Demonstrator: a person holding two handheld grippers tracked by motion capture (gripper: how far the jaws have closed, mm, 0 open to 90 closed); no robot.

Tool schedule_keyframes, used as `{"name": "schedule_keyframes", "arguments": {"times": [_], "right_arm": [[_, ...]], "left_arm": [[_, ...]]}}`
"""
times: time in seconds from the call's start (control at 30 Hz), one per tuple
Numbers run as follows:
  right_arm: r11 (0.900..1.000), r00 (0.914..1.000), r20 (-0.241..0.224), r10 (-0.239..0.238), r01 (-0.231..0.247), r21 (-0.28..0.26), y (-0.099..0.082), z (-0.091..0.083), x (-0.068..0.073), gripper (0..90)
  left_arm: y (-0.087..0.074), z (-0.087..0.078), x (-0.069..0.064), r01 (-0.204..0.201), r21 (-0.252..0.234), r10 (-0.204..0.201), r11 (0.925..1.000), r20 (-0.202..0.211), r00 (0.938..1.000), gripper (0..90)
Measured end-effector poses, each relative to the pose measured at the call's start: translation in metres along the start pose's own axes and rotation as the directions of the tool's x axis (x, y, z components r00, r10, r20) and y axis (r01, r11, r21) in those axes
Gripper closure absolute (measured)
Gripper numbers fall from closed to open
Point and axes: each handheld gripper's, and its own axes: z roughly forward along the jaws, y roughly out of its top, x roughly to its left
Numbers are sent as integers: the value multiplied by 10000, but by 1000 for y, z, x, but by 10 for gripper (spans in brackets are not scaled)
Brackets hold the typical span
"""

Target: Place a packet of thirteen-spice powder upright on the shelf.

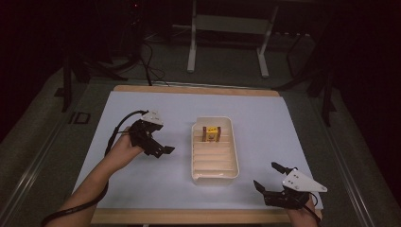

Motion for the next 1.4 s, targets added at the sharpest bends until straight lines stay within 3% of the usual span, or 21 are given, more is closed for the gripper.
{"name": "schedule_keyframes", "arguments": {"times": [0.13,0.23,0.33,0.47,0.7,0.9,1.03,1.23,1.4], "right_arm": [[10000,10000,-8,-7,7,7,0,0,0,144],[10000,10000,-9,-47,47,-3,0,0,0,144],[10000,10000,3,-58,58,-6,0,0,1,144],[10000,10000,11,-14,14,-16,0,0,1,144],[10000,10000,24,45,-44,-58,0,-1,0,145],[10000,10000,55,24,-24,-65,0,-1,1,144],[10000,10000,68,72,-72,-49,0,-1,0,144],[10000,10000,68,40,-39,-77,0,-2,0,144],[10000,10000,90,13,-12,-95,0,-2,0,144]], "left_arm": [[-12,-2,-9,-76,-90,74,9999,-227,9997,7],[-20,-3,-14,114,-183,-115,9998,-58,9999,7],[-26,-4,-18,54,-259,-61,9997,-255,9997,7],[-39,-3,-26,444,-429,-451,9981,-166,9988,7],[-57,5,-35,693,-455,-700,9966,-145,9974,7],[-66,2,-38,1015,-688,-1040,9925,-339,9940,7],[-73,1,-38,1029,-813,-1052,9914,-242,9942,7],[-85,-1,-38,1393,-879,-1453,9863,-655,9872,7],[-95,-5,-39,1585,-1104,-1636,9812,-387,9858,7]]}}
